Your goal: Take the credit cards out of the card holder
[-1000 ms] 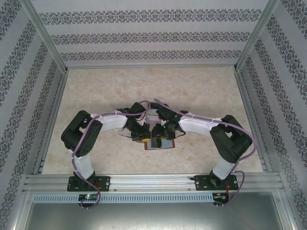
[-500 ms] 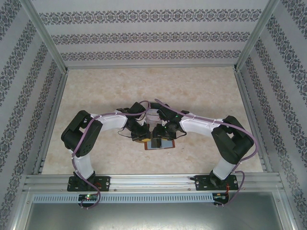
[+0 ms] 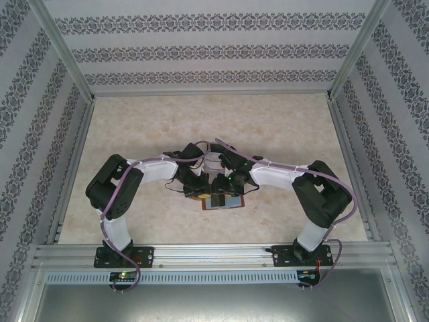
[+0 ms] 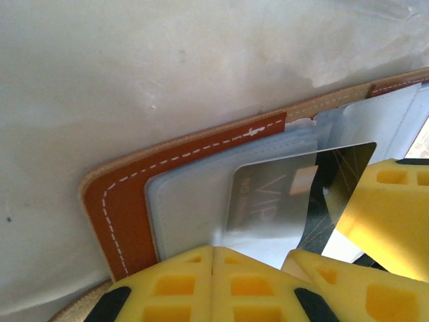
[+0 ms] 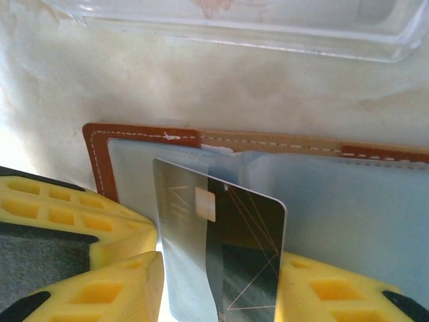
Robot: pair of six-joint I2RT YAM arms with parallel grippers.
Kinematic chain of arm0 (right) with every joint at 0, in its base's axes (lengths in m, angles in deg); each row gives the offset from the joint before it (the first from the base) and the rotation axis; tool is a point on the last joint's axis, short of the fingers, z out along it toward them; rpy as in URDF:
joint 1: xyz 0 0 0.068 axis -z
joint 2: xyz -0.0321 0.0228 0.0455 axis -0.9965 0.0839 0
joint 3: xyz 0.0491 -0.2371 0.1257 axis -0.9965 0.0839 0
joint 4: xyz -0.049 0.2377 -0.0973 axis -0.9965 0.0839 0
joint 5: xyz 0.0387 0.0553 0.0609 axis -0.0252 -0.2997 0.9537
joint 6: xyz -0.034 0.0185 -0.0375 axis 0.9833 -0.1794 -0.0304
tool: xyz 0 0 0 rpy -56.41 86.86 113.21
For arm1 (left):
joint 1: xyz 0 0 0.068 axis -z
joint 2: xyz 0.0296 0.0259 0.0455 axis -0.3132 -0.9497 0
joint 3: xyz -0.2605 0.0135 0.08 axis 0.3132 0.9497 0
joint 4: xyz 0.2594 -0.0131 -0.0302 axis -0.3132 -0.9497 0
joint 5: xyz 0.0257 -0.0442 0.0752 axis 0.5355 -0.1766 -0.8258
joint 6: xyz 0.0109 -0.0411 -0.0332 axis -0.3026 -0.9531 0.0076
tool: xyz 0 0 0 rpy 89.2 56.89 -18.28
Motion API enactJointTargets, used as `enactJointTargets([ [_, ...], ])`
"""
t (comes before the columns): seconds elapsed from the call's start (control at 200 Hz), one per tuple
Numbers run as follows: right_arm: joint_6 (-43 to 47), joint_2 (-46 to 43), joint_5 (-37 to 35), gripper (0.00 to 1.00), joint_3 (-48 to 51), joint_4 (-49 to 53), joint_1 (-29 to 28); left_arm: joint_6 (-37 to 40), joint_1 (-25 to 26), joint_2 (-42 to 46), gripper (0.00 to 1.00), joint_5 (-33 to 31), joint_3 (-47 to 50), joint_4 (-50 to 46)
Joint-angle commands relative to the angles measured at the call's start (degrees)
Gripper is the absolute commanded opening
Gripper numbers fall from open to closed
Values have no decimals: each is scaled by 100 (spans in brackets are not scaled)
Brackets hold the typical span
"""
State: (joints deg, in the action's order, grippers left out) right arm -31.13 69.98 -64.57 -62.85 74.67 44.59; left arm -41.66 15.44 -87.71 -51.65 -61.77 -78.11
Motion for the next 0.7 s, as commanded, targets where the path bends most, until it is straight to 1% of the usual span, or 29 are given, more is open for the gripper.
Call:
enactJointTargets([
  [0.0, -83, -140, 94, 43, 84, -208, 25, 111, 38, -289, 0, -275, 91, -339],
  [0.1, -91, -262, 79, 38, 119, -182, 45, 118, 39, -300, 0, -269, 93, -341],
  [0.28, -90, -526, 57, 26, 215, -190, 80, 112, 40, -307, 0, -267, 68, -341],
  [0.47, -44, -553, 83, 14, 218, -184, 108, 120, 41, -334, 0, -260, 64, -341],
  [0.575, 17, -512, 59, 9, 194, -132, 113, 121, 38, -329, 0, -260, 61, -358],
  [0.694, 117, -498, -142, 6, 175, 77, 113, 122, 33, -329, 0, -259, 60, -358],
])
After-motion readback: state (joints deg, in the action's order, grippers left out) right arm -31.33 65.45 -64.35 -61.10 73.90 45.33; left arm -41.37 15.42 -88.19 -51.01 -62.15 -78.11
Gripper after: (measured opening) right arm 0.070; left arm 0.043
